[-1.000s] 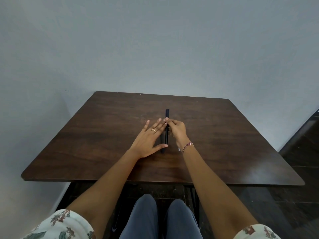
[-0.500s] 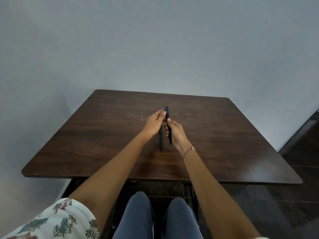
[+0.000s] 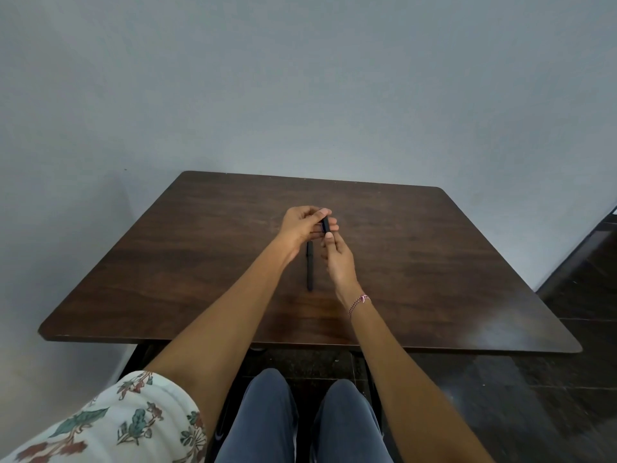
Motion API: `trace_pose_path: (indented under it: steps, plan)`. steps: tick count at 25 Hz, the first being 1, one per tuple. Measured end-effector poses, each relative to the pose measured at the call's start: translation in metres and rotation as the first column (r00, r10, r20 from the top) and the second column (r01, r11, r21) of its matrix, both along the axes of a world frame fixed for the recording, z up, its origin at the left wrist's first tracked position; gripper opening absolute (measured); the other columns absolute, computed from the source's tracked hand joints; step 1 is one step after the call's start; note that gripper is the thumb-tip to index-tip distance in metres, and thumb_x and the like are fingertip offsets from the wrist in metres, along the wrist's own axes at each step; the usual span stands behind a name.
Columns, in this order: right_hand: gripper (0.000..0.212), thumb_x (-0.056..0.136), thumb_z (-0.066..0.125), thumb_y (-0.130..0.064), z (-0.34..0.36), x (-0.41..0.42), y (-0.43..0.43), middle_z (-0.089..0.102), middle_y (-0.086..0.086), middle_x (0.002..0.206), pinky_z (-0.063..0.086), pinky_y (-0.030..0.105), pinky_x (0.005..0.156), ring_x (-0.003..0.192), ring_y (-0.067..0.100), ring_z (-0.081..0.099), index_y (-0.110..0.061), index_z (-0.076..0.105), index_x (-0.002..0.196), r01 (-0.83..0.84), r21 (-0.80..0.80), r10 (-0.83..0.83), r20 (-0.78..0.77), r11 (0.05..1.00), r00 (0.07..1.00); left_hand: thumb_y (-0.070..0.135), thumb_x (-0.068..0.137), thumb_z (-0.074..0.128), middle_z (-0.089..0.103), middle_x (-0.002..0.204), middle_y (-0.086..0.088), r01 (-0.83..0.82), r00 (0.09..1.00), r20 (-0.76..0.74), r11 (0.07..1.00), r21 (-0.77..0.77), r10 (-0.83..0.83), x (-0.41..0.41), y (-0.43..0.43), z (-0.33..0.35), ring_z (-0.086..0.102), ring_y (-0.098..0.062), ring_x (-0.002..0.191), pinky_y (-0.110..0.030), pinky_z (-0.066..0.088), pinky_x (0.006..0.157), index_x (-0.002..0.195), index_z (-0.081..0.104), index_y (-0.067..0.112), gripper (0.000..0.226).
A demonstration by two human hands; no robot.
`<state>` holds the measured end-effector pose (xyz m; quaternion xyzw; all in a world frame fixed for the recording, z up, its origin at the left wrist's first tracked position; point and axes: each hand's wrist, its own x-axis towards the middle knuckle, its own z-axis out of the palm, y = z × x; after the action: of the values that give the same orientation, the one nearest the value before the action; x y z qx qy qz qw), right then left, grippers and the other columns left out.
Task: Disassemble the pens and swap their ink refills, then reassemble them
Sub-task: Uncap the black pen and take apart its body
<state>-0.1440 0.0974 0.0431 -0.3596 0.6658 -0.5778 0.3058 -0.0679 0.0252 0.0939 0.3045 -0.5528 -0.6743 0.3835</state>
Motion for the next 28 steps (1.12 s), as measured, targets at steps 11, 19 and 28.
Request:
trace_pose_path:
  steps: [11,19,28]
  plan:
    - [0.042,0.098,0.039,-0.05,0.001,0.009,-0.009,0.045,-0.015,0.06,0.033,0.022,0.054,0.057,0.002,0.04,-0.023,0.06,0.122,0.007,-0.079,-0.004,0.046,0.997,0.999,0.01,0.091,0.061,0.072,0.082,-0.012,-0.176,0.984,-0.034,0.984,-0.036,0.175,-0.002,0.007,0.003,0.072,-0.018,0.067,-0.024,0.057,0.059,0.105,0.065,-0.003,0.02]
    - [0.024,0.102,0.034,-0.015,-0.016,0.013,-0.003,0.051,-0.008,0.079,0.039,0.017,0.064,0.068,0.003,0.047,-0.021,0.054,0.115,-0.103,-0.108,0.102,-0.02,0.989,0.995,0.015,0.083,0.071,0.07,0.093,-0.009,-0.287,0.958,-0.039,0.957,-0.032,0.286,0.003,-0.01,0.007,0.068,-0.014,0.082,-0.021,0.057,0.066,0.104,0.068,-0.002,0.027]
    - [0.017,0.099,0.045,-0.017,-0.031,0.009,0.002,0.06,-0.007,0.083,0.047,0.008,0.073,0.077,-0.002,0.058,-0.028,0.056,0.107,0.105,-0.248,-0.128,-0.081,0.963,0.988,0.012,0.08,0.074,0.068,0.085,-0.007,-0.452,0.891,-0.022,0.89,0.048,0.454,0.022,-0.033,0.0,0.067,-0.013,0.073,-0.016,0.056,0.059,0.1,0.066,0.0,0.025]
